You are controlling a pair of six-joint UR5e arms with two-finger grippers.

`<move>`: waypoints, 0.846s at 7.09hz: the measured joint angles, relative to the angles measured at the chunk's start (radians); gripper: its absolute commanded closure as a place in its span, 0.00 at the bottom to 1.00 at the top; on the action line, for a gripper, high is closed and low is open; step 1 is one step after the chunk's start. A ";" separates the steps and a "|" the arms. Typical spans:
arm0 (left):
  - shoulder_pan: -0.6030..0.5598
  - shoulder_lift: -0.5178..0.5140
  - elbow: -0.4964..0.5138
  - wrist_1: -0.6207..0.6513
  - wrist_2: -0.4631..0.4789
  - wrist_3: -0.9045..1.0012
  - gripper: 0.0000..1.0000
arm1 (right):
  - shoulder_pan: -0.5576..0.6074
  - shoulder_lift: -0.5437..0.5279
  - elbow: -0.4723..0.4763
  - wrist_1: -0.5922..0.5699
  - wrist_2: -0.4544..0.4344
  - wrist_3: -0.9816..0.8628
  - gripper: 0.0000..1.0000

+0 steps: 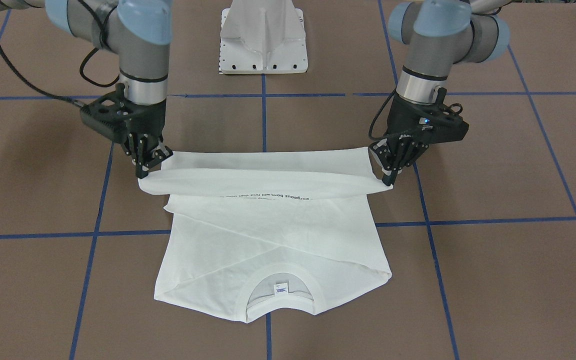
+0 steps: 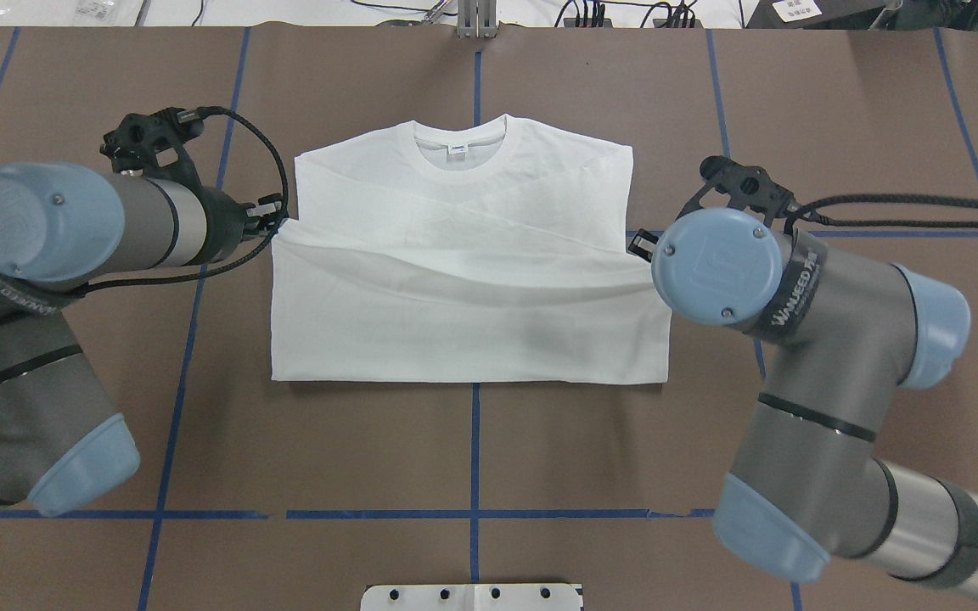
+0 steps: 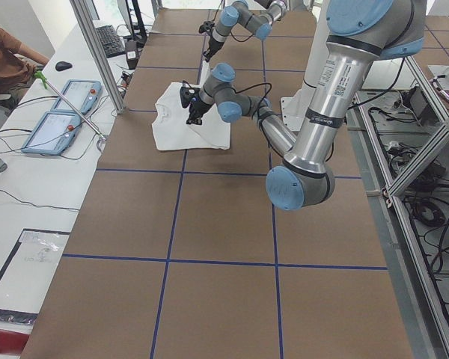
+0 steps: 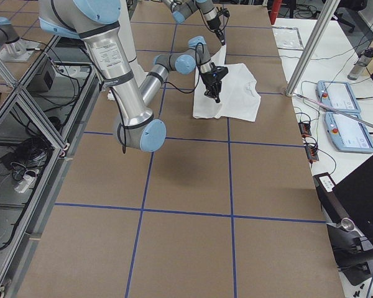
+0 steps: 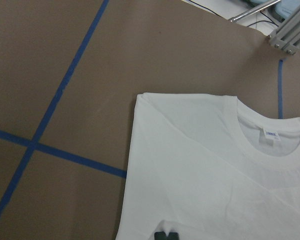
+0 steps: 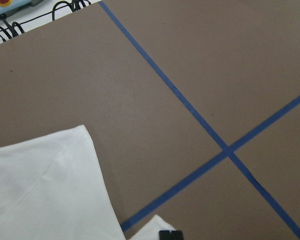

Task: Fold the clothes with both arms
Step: 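Release the folded hem and raise both grippers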

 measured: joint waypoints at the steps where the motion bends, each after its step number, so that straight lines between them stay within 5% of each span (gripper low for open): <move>1: -0.029 -0.053 0.108 -0.056 0.001 0.020 1.00 | 0.048 0.063 -0.126 0.042 0.020 -0.043 1.00; 4: -0.051 -0.160 0.451 -0.334 0.008 0.043 1.00 | 0.092 0.191 -0.425 0.216 0.037 -0.084 1.00; 6: -0.052 -0.188 0.565 -0.439 0.011 0.049 1.00 | 0.093 0.225 -0.550 0.325 0.038 -0.088 1.00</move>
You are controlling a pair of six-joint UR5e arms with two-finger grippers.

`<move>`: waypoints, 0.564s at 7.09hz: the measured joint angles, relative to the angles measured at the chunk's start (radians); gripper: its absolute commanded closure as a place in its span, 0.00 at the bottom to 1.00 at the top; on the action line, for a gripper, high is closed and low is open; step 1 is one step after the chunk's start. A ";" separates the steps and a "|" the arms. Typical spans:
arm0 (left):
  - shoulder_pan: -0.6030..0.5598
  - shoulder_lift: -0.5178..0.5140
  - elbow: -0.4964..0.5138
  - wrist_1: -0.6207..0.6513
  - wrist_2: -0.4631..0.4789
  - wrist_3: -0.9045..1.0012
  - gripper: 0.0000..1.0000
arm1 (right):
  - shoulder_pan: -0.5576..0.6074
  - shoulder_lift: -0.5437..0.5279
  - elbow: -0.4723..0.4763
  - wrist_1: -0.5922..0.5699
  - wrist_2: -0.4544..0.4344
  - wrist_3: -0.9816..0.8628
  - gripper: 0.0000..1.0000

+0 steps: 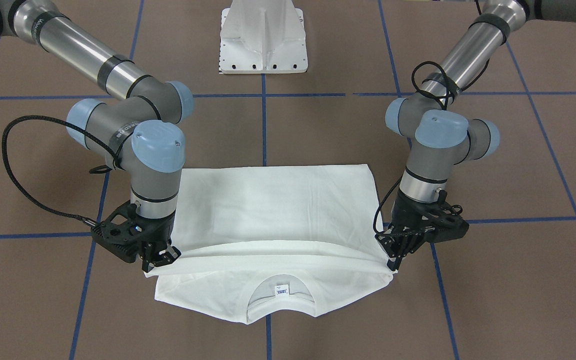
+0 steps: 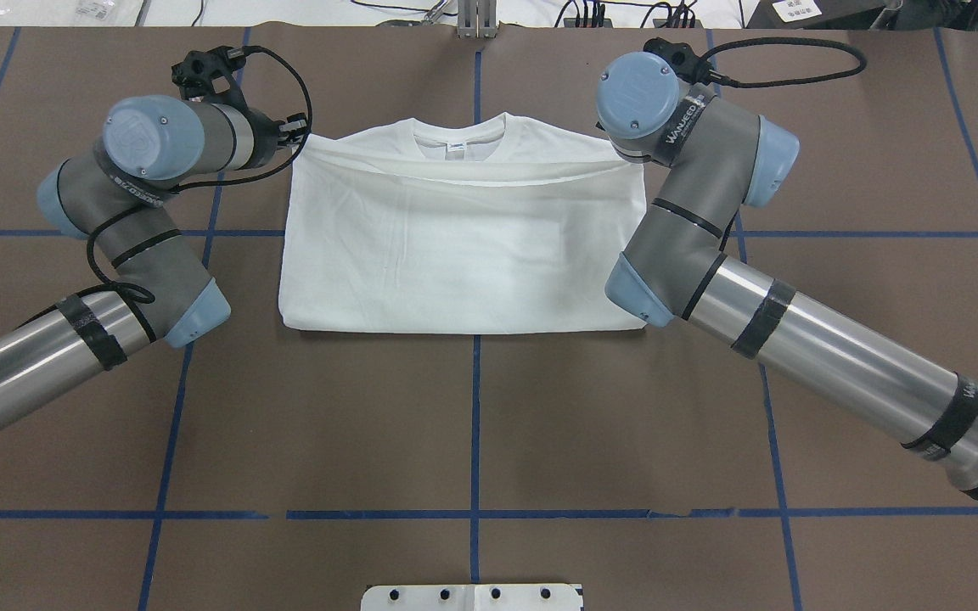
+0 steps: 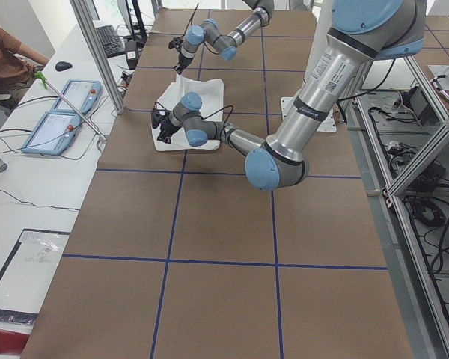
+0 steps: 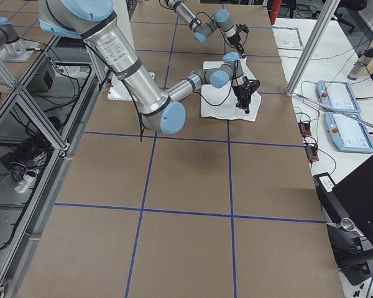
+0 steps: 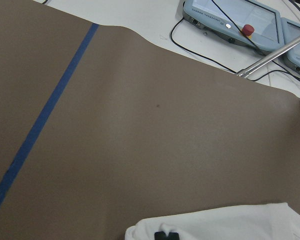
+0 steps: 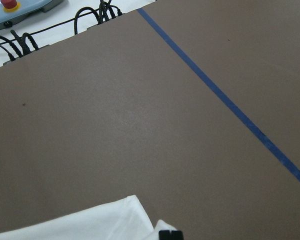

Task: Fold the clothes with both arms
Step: 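Release the folded hem and raise both grippers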

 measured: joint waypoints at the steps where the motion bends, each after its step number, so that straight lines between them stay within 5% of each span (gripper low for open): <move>1: 0.000 -0.005 0.030 -0.029 0.001 0.001 0.90 | 0.000 0.015 -0.045 0.033 0.000 -0.001 0.71; 4: -0.001 -0.017 0.063 -0.057 0.000 0.001 0.66 | 0.003 0.034 -0.092 0.070 0.001 -0.002 0.51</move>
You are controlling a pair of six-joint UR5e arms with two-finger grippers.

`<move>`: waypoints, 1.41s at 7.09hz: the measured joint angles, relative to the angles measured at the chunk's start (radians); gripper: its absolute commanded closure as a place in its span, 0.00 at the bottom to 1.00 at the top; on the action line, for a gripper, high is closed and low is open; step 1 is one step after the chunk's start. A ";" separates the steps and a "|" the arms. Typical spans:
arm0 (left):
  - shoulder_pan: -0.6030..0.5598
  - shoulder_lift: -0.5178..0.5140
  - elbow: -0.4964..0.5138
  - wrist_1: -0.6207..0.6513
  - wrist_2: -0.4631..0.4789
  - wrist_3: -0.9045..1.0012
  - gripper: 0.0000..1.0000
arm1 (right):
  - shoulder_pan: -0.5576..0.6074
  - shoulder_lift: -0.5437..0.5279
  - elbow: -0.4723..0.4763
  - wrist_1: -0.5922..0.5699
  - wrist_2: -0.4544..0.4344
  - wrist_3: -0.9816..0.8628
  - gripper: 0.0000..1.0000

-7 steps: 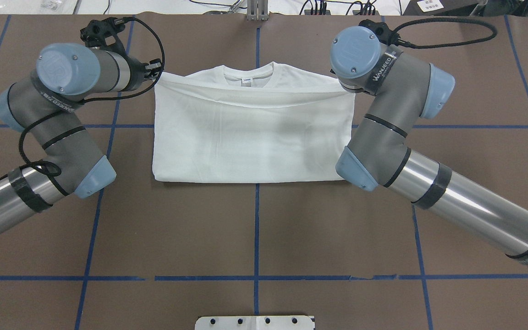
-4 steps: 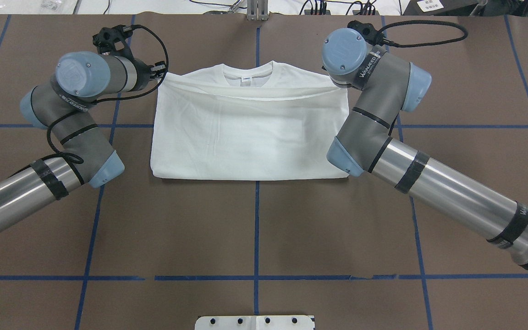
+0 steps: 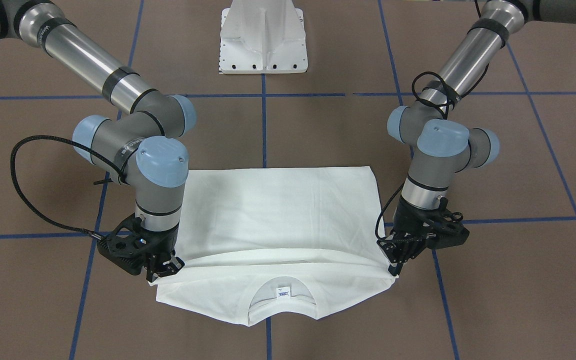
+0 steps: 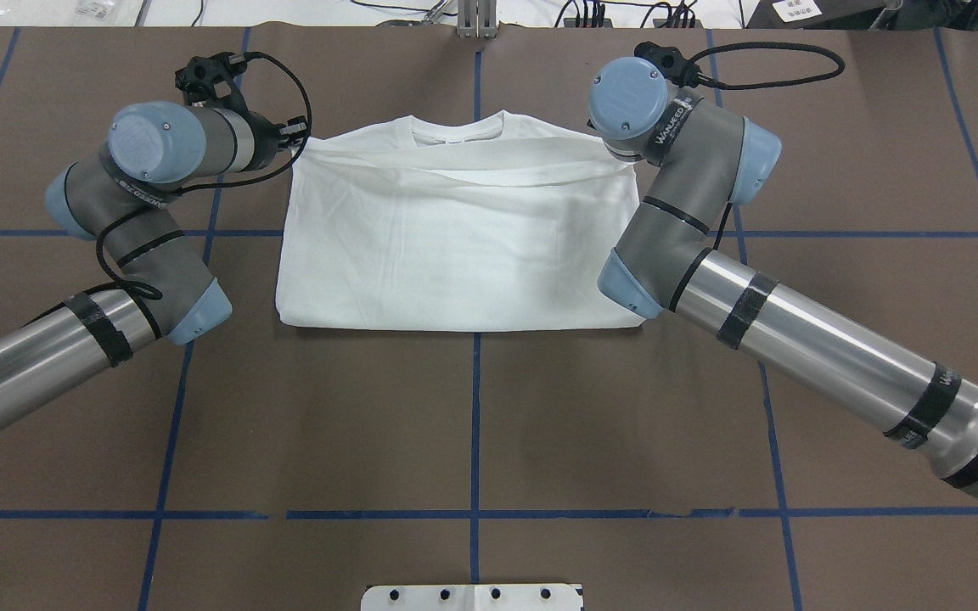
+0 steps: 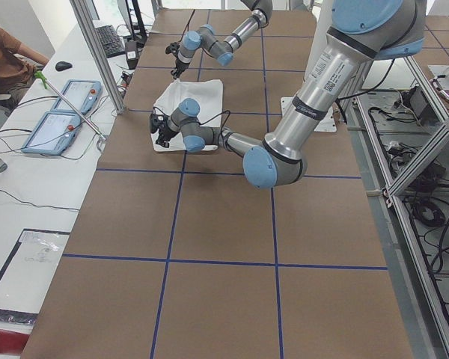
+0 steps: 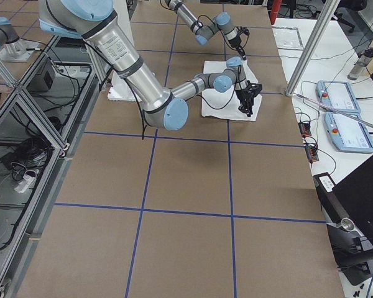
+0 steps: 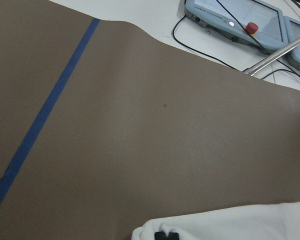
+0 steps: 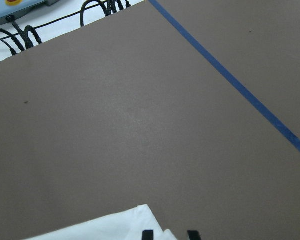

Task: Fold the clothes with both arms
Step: 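Release the folded hem and raise both grippers, then lower the right gripper and grasp the folded shirt corner nearest it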

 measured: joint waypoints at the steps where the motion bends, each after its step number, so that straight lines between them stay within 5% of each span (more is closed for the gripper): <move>1: -0.002 0.000 0.003 -0.009 -0.001 0.000 0.62 | 0.009 0.004 0.002 0.006 0.012 0.001 0.46; 3: -0.018 0.000 0.006 -0.016 -0.006 0.000 0.56 | 0.049 -0.023 0.070 0.047 0.145 0.014 0.41; 5: -0.029 0.002 0.003 -0.027 -0.009 0.011 0.50 | 0.031 -0.175 0.290 0.054 0.213 0.092 0.33; 7: -0.031 0.009 -0.002 -0.044 -0.010 0.014 0.49 | -0.050 -0.322 0.487 0.052 0.199 0.247 0.28; 10: -0.031 0.014 -0.003 -0.049 -0.009 0.015 0.49 | -0.159 -0.411 0.558 0.059 0.131 0.426 0.27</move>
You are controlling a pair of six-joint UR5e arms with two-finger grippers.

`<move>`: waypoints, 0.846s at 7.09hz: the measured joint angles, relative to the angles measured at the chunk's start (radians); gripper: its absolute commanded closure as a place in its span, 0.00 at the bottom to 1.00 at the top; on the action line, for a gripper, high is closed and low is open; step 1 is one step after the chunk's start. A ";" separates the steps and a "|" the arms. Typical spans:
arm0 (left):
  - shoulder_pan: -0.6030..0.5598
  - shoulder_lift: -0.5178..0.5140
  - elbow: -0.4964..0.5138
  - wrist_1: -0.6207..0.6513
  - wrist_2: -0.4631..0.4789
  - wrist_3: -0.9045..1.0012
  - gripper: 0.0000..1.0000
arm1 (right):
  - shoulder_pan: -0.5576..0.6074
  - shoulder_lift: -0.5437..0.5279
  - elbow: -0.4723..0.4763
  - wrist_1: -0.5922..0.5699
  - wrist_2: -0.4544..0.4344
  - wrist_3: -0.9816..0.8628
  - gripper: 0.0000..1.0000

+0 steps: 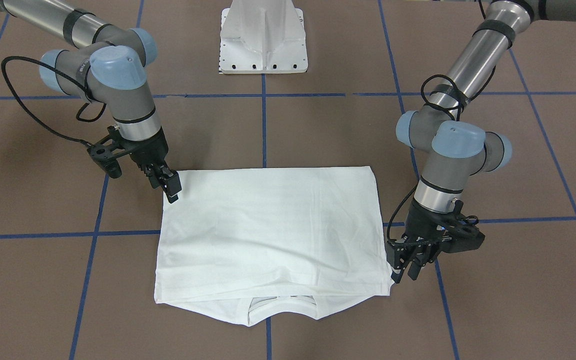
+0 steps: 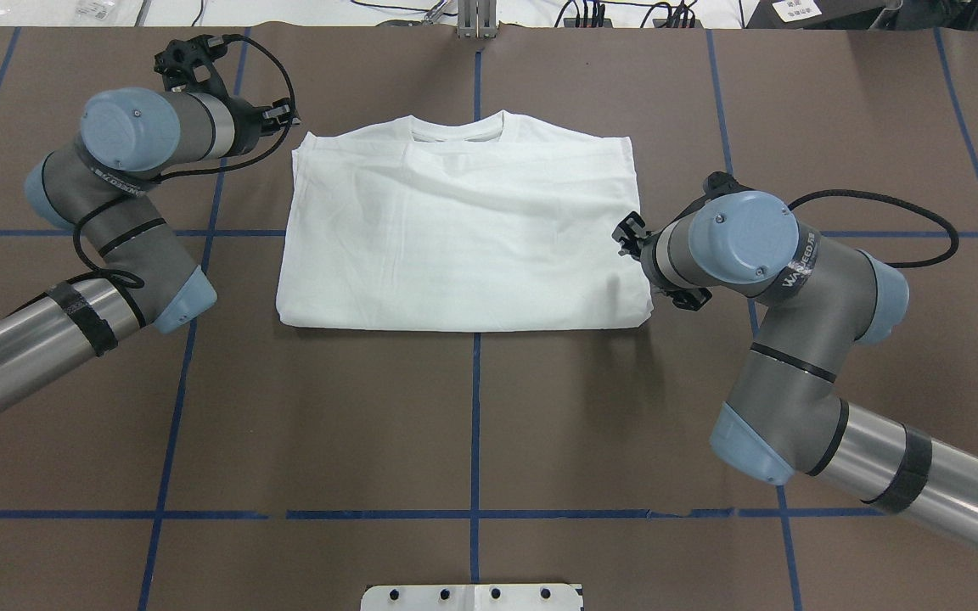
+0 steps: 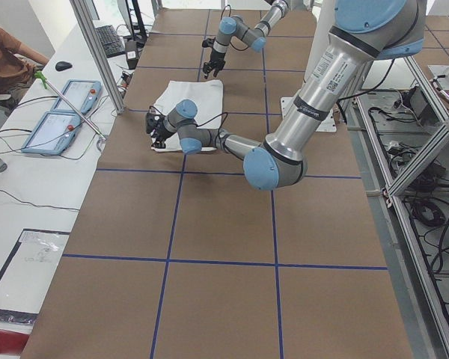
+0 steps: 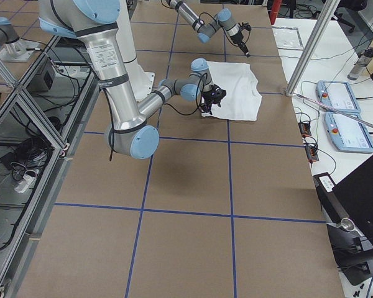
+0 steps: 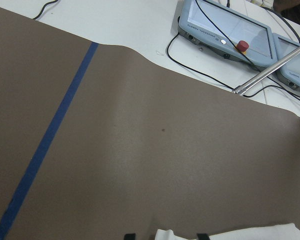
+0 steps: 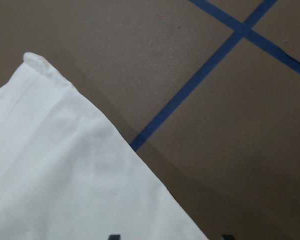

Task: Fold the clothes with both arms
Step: 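Lower the right gripper and grasp the folded shirt corner nearest it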

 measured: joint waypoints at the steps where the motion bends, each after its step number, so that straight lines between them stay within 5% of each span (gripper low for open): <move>1: 0.000 0.000 0.000 0.000 0.000 0.000 0.49 | -0.017 -0.009 0.001 0.001 -0.006 0.016 0.27; 3: 0.000 0.002 0.000 0.000 0.001 0.000 0.49 | -0.041 -0.027 0.006 0.000 -0.013 0.026 0.27; 4: 0.000 0.003 0.000 0.000 0.001 0.000 0.49 | -0.048 -0.032 0.009 -0.002 -0.016 0.027 0.35; 5: 0.000 0.004 0.000 0.000 0.001 0.000 0.49 | -0.053 -0.034 0.010 -0.003 -0.019 0.027 0.99; 6: 0.000 0.004 0.000 0.000 0.001 0.000 0.49 | -0.057 -0.035 0.015 -0.005 -0.021 0.033 1.00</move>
